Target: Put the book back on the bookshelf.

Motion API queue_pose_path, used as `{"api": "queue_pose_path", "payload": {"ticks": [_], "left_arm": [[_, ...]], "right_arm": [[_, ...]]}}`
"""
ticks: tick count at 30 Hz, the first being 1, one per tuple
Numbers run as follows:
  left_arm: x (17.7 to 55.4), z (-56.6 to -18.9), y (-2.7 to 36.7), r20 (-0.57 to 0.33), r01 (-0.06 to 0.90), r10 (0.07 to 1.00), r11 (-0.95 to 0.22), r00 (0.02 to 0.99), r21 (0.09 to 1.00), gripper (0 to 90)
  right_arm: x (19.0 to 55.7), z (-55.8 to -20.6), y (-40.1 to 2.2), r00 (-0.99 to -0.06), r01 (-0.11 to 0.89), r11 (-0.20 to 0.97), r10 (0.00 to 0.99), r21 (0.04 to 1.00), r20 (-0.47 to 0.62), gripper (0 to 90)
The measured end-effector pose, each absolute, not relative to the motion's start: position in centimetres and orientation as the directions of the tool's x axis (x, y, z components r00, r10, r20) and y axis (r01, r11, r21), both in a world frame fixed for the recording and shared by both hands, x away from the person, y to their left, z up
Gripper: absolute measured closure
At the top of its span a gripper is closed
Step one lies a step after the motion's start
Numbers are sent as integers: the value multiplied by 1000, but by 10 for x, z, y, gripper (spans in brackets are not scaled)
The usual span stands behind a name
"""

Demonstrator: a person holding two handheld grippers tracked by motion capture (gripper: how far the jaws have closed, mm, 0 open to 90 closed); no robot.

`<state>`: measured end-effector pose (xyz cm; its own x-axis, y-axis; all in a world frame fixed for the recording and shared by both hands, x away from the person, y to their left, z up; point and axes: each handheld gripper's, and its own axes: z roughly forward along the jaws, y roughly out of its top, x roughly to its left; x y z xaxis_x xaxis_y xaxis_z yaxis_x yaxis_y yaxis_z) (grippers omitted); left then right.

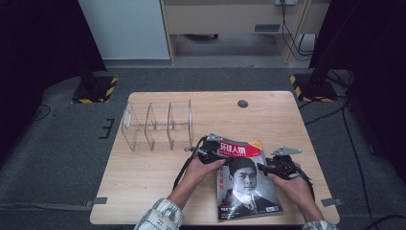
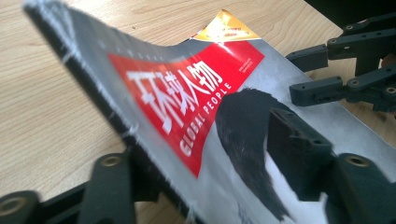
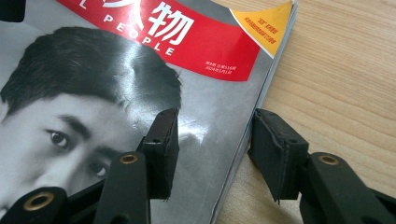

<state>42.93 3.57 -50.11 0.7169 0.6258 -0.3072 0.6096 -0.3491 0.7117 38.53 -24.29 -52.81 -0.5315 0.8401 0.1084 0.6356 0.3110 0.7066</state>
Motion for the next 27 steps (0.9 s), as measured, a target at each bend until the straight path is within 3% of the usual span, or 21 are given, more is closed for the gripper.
{"api": "queue_pose_path", "payload": {"ticks": [4, 16, 27], "left_arm": [[433, -500, 34, -308, 612, 631, -345, 713, 711, 359], [439, -493, 35, -312, 612, 635, -326, 706, 721, 621], [446, -493, 31, -322, 620, 629, -333, 707, 710, 647]], "right_arm": [[385, -528, -243, -537, 633, 317, 837, 706, 106, 521], [383, -529, -241, -532, 633, 308, 840, 711, 110, 522], [381, -530, -242, -535, 624, 304, 838, 720, 109, 520]]}}
